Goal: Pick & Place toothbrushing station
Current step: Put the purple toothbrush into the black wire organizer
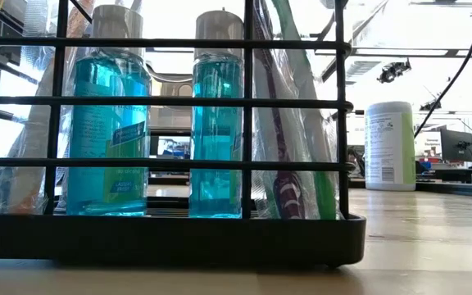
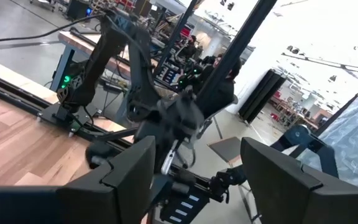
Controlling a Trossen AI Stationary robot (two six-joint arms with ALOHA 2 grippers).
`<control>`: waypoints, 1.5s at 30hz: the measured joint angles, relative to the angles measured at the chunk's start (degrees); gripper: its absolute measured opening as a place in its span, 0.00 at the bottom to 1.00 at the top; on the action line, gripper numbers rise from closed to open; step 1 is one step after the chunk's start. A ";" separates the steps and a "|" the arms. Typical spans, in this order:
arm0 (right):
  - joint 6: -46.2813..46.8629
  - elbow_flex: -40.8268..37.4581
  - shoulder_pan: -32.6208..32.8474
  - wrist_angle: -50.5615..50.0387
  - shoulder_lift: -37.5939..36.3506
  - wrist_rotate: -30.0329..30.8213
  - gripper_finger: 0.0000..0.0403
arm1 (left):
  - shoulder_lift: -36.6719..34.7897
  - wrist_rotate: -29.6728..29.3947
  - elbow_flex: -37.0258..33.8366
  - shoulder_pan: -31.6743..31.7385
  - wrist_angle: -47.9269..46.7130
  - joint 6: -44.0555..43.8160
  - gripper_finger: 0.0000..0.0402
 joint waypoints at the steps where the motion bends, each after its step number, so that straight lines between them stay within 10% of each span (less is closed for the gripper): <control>1: -0.72 0.02 0.36 -0.76 -1.23 0.00 0.49 | 0.23 -0.20 0.00 0.00 0.31 0.05 0.58; 14: -4.15 0.07 7.47 -6.90 -15.66 0.03 0.49 | 0.11 1.97 6.74 6.21 -6.99 8.64 0.58; 29: -4.11 0.07 13.65 -7.49 -18.79 0.16 0.48 | 0.38 18.01 24.12 23.62 -56.94 -0.92 0.58; 45: -7.61 0.07 12.19 -18.13 -32.89 10.01 0.48 | 1.81 39.17 28.95 58.40 -84.15 30.63 0.58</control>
